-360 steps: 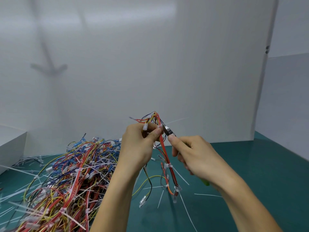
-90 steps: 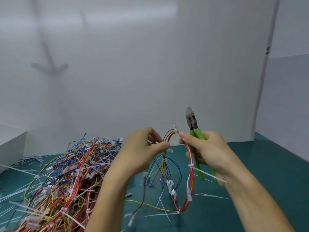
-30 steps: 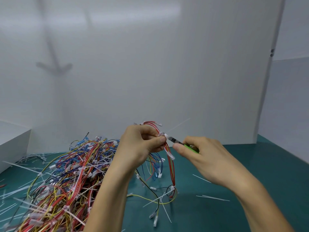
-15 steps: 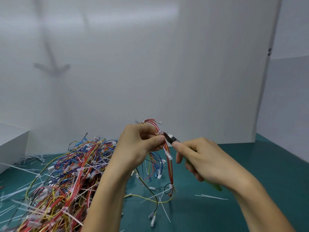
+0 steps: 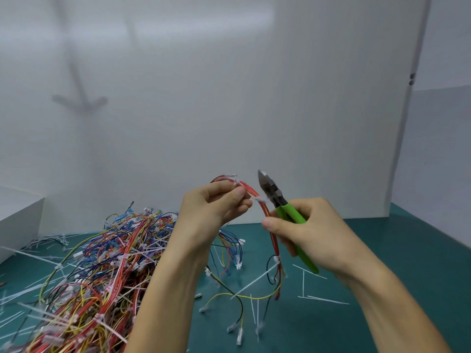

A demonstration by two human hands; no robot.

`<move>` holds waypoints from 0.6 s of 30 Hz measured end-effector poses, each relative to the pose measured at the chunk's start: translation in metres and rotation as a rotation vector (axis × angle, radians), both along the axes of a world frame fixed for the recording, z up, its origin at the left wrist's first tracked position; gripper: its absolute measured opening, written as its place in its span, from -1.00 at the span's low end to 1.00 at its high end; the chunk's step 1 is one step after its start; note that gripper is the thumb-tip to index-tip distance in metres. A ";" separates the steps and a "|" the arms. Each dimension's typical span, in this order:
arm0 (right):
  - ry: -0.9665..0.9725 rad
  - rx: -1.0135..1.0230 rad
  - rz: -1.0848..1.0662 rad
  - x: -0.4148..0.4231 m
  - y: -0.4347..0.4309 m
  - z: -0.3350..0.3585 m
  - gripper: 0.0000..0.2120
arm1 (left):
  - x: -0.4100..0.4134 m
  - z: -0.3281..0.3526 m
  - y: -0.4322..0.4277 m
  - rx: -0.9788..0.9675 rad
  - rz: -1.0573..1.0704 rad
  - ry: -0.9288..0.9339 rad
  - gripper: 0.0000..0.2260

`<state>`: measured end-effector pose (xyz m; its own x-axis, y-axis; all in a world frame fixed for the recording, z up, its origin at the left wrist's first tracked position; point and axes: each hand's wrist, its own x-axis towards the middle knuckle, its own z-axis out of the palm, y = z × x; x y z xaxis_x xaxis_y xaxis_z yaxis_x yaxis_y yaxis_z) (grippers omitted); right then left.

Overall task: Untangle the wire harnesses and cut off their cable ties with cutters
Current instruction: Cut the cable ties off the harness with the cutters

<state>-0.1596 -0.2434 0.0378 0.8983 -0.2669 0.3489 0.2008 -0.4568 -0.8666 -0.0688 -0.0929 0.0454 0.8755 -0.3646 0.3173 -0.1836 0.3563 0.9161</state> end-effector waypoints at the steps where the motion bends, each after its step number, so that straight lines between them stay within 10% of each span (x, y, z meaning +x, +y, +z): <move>1: -0.044 0.035 -0.005 0.000 0.000 0.001 -0.81 | -0.001 0.000 0.001 0.047 -0.013 -0.025 -0.95; 9: -0.229 0.292 -0.060 -0.001 -0.005 0.005 -0.85 | -0.011 -0.005 0.001 0.638 -0.436 -0.244 -0.84; 18: -0.220 0.454 -0.132 0.003 -0.018 0.001 -0.84 | -0.014 -0.006 -0.005 0.557 -0.501 -0.288 -0.76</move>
<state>-0.1568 -0.2611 0.0387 0.7656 -0.5409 0.3483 0.3663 -0.0784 -0.9272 -0.0823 -0.0981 0.0390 0.4773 -0.8638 0.1611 -0.3790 -0.0370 0.9246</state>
